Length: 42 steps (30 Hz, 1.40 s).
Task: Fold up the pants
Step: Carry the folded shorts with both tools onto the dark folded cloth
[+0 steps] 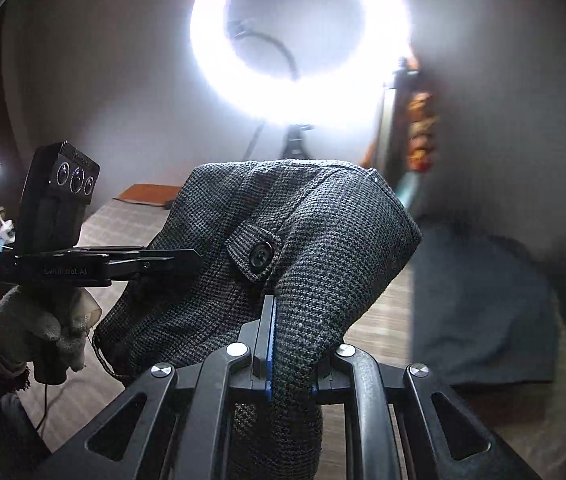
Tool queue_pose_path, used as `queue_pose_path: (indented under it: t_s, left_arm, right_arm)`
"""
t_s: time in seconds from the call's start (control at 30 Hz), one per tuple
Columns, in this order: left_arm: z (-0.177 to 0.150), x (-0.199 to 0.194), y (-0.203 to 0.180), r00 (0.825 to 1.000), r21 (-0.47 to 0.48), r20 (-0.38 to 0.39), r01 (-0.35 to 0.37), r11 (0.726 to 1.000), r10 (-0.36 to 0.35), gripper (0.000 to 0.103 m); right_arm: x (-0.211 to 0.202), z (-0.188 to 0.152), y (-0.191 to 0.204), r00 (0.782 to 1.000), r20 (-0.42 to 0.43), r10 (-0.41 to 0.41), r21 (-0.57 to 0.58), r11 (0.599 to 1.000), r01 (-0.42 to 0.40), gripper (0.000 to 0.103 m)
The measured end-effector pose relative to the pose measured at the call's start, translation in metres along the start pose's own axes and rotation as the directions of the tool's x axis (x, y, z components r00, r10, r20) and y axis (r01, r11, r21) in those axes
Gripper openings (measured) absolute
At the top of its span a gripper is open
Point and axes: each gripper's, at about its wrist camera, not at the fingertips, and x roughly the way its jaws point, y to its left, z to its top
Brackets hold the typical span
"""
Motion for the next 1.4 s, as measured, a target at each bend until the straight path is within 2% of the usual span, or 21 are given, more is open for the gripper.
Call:
queue_pose_path:
  t_s: [0.27,0.47,0.67,0.77,0.97,1.2,1.33,1.4]
  left_arm:
    - [0.015,0.06,-0.042,0.998,0.043,-0.004,0.06,0.997,-0.06,0.032]
    - [0.033,0.105,-0.068,0.997,0.08,-0.003,0.078,0.994,-0.078,0.032]
    - [0.061,0.148,-0.082,0.995,0.093,0.027,0.091,0.992,-0.094,0.032]
    - [0.075,0.171,-0.083,0.995,0.088,0.044,0.086,0.992,-0.09,0.032]
    - [0.083,0.21,-0.071,0.998,0.066,0.04,0.047,0.997,-0.05,0.032]
    - [0.063,0.244,-0.045,1.0,0.023,0.006,-0.028,0.999,0.028,0.032]
    - [0.057,0.254,-0.037,0.996,0.036,-0.034,-0.083,0.996,0.084,0.032]
    - [0.055,0.253,-0.036,0.994,0.046,-0.037,-0.104,0.993,0.106,0.032]
  right_arm:
    - [-0.023,-0.005,-0.064,0.994,0.011,-0.111,-0.013,0.994,0.111,0.01]
    - [-0.026,0.004,-0.109,0.978,0.012,-0.207,-0.066,0.976,0.207,0.01]
    - [-0.022,0.03,-0.153,0.954,0.033,-0.297,-0.137,0.944,0.299,0.01]
    - [-0.006,0.048,-0.178,0.946,0.041,-0.321,-0.159,0.933,0.323,0.01]
    - [0.034,0.062,-0.222,0.949,0.018,-0.315,-0.181,0.932,0.313,0.01]
    - [0.094,0.047,-0.251,0.958,-0.06,-0.281,-0.172,0.948,0.267,0.013]
    - [0.118,0.031,-0.27,0.953,-0.12,-0.277,-0.125,0.957,0.263,0.021]
    - [0.125,0.024,-0.276,0.946,-0.142,-0.292,-0.099,0.955,0.28,0.03]
